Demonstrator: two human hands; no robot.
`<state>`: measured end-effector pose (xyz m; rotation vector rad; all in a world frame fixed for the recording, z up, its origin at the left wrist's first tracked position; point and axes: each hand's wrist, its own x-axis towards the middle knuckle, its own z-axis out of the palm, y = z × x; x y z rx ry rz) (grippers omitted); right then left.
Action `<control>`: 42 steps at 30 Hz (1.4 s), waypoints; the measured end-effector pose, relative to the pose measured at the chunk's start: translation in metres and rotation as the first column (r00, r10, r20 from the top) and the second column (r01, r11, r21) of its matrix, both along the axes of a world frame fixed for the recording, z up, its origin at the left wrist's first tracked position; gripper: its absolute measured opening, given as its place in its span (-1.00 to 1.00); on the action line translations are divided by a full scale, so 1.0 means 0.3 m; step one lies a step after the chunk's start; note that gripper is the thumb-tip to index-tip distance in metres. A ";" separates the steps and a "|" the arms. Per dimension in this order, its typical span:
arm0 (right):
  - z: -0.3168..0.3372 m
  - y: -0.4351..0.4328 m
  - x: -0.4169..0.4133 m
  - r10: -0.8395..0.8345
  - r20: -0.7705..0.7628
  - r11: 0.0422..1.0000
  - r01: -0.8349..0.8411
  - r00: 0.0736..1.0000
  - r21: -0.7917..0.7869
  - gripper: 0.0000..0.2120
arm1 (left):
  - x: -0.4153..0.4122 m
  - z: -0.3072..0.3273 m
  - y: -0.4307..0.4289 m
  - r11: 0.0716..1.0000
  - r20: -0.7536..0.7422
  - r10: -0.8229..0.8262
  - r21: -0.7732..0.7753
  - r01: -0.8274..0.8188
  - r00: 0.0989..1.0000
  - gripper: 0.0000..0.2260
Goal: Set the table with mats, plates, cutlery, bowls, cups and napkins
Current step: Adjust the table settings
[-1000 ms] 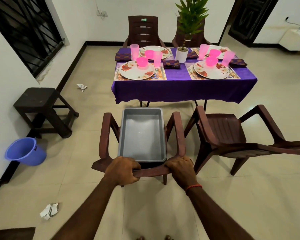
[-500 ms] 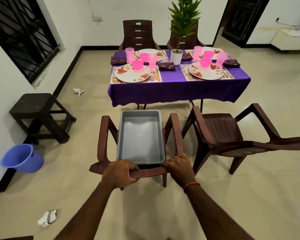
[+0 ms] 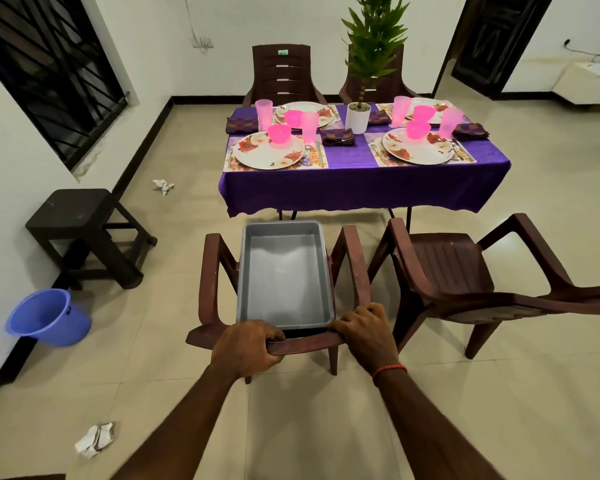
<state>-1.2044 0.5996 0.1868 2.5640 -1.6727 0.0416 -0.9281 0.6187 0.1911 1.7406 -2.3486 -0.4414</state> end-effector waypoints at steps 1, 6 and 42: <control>0.000 -0.001 -0.002 -0.003 -0.001 1.000 0.003 1.000 0.009 -0.75 | -0.003 -0.001 -0.001 1.000 0.009 -0.001 -0.011 0.001 1.000 -0.54; -0.012 0.007 0.009 -0.051 -0.021 0.998 0.052 0.998 0.042 -0.71 | -0.007 -0.010 0.003 0.999 0.037 0.030 -0.047 -0.028 0.999 -0.54; 0.206 0.070 0.372 0.263 0.476 0.924 -0.362 0.839 0.128 -0.29 | 0.104 0.220 0.317 0.908 -0.013 0.419 0.009 -0.419 0.908 -0.52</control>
